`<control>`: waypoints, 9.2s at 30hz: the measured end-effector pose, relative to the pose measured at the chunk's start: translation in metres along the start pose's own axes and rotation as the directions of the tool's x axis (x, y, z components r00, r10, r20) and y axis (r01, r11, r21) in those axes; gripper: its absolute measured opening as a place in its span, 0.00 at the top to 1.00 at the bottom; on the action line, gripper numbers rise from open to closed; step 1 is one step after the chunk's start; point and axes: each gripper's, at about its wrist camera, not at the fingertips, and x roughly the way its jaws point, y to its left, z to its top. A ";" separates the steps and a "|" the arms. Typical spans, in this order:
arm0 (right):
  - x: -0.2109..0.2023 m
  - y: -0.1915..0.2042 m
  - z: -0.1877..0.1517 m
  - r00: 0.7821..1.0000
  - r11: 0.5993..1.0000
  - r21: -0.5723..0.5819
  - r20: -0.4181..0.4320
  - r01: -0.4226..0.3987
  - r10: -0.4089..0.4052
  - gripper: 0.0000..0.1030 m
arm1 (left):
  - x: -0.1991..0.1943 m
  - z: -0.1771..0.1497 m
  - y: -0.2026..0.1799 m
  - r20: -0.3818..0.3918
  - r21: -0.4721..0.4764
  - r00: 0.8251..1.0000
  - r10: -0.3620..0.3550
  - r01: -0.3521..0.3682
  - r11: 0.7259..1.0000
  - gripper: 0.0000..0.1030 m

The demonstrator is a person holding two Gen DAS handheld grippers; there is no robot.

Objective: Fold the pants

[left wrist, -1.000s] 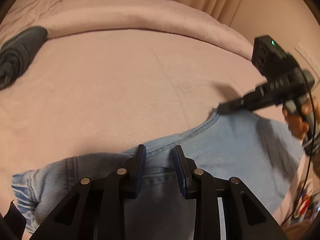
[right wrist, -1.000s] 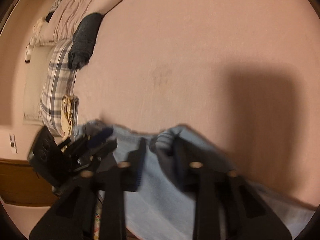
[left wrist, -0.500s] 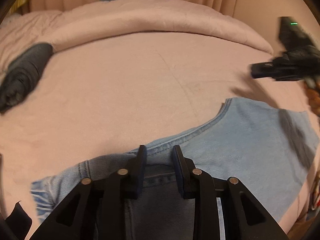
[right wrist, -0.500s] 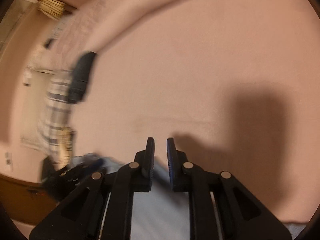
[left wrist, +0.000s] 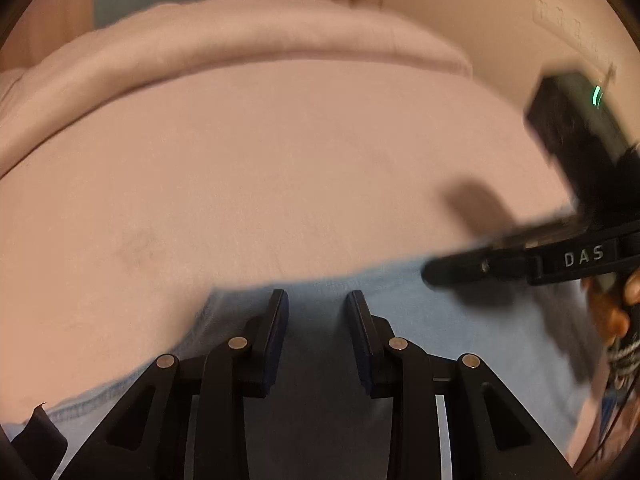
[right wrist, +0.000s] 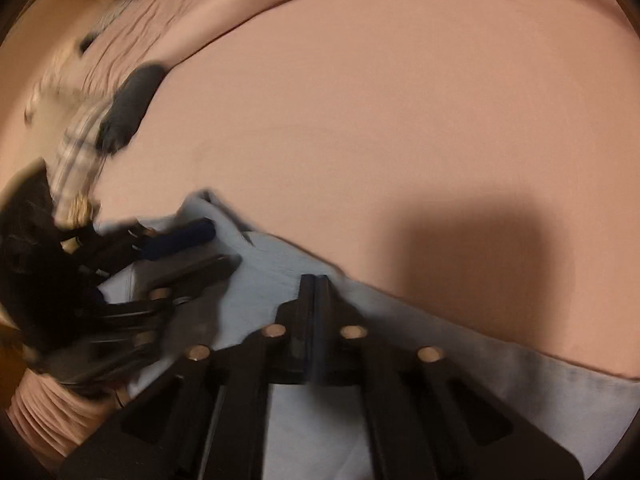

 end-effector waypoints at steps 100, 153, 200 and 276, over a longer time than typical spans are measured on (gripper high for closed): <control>0.006 0.137 -0.124 0.886 0.815 -0.419 0.403 0.400 -0.229 0.85 | -0.041 -0.087 0.027 0.252 -0.625 0.894 -0.371 0.443 0.643 0.94; -0.056 -0.035 -0.047 0.885 0.885 -0.195 0.299 0.424 -0.358 0.49 | -0.039 -0.097 -0.114 -0.014 -0.050 0.996 -0.083 0.082 0.995 0.40; 0.001 0.184 -0.113 0.994 0.860 -0.510 0.086 -0.017 0.071 0.38 | -0.159 -0.240 0.161 0.374 -0.786 0.917 0.137 0.236 0.571 0.32; 0.047 0.242 -0.120 0.995 0.792 -0.607 0.101 0.060 0.003 0.38 | -0.173 -0.231 0.179 0.438 -0.749 0.892 0.115 0.292 0.595 0.66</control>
